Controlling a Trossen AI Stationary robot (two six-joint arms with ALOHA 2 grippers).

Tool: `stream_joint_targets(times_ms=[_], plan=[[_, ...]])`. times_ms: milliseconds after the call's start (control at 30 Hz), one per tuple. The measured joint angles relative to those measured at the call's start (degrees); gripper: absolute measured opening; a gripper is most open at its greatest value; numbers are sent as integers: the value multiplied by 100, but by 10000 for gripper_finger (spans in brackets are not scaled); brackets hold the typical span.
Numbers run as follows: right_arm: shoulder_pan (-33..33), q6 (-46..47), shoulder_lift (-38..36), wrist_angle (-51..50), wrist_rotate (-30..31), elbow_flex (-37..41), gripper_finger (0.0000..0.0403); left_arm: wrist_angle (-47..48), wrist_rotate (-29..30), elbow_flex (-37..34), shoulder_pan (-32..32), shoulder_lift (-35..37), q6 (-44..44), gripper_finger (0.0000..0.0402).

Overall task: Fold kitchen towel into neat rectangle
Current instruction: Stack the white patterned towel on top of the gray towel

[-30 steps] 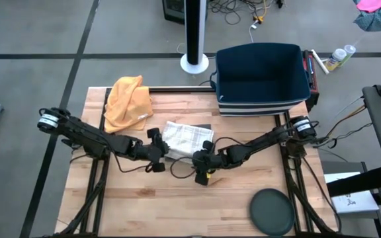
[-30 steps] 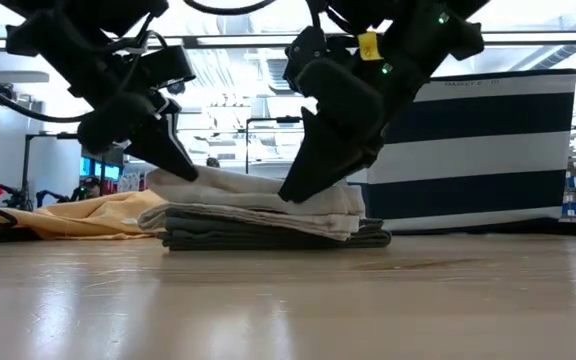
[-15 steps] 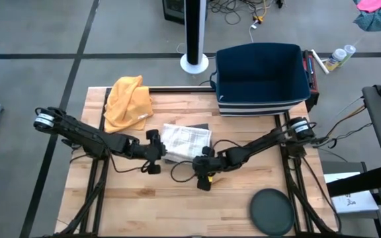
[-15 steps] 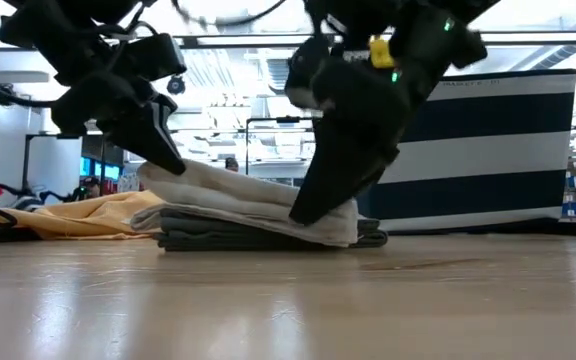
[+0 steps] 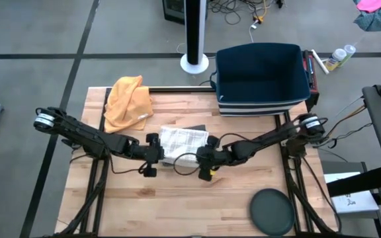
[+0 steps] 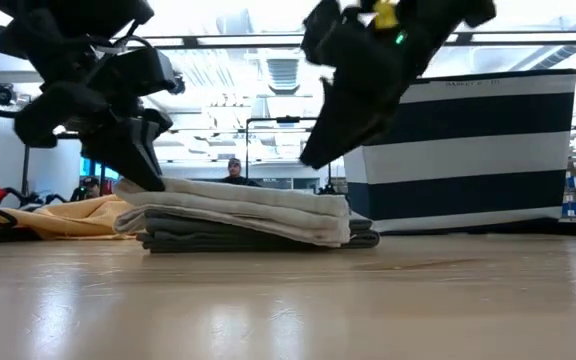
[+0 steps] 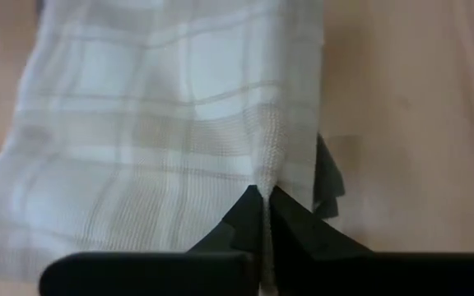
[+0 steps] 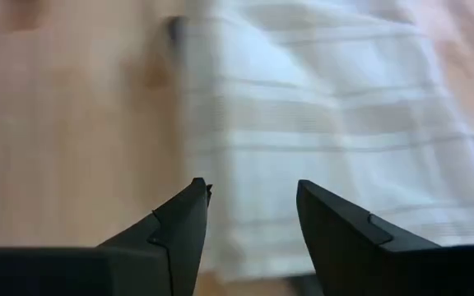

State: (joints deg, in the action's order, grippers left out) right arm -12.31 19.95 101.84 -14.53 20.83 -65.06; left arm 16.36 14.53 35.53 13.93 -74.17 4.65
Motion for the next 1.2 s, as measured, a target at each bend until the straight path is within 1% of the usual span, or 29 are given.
stream_joint_targets(times_ms=[100, 267, 433, 533, 667, 800, 900, 967, 1033, 1133, 1200], plan=[[101, 213, 269, 68, 213, 11, 181, 40, -135, 0, 0, 0, -60, 18], [105, 88, 725, 240, -58, -16, 181, 328, -164, -9, 0, 0, -54, 48], [83, 45, 842, 320, -134, -35, 181, 942, -24, 53, 0, 23, 126, 84], [87, 19, 818, 323, -159, -33, 181, 1232, -14, 203, 39, 92, 467, 104], [95, -248, 677, 259, -194, -19, 181, 1054, 29, 437, 366, 197, 720, 123], [-24, -819, 433, 244, -155, -13, 180, 929, 466, 608, 829, 154, 1127, 127], [-207, -1143, 328, 286, -155, -13, 173, 900, 901, 636, 1270, 53, 1779, 123], [-315, -1208, 329, 281, -173, -13, 167, 472, 1279, 601, 1557, -130, 2101, 120], [-366, -1207, 364, 326, -159, 4, 161, -151, 1544, 498, 1746, -405, 2206, 116], [-383, -1178, 449, 332, -113, 32, 151, -1278, 1659, 457, 1787, -1012, 2125, 108], [-365, -1161, 530, 455, -83, 46, 144, -1769, 1749, 494, 1688, -1466, 1992, 101]])
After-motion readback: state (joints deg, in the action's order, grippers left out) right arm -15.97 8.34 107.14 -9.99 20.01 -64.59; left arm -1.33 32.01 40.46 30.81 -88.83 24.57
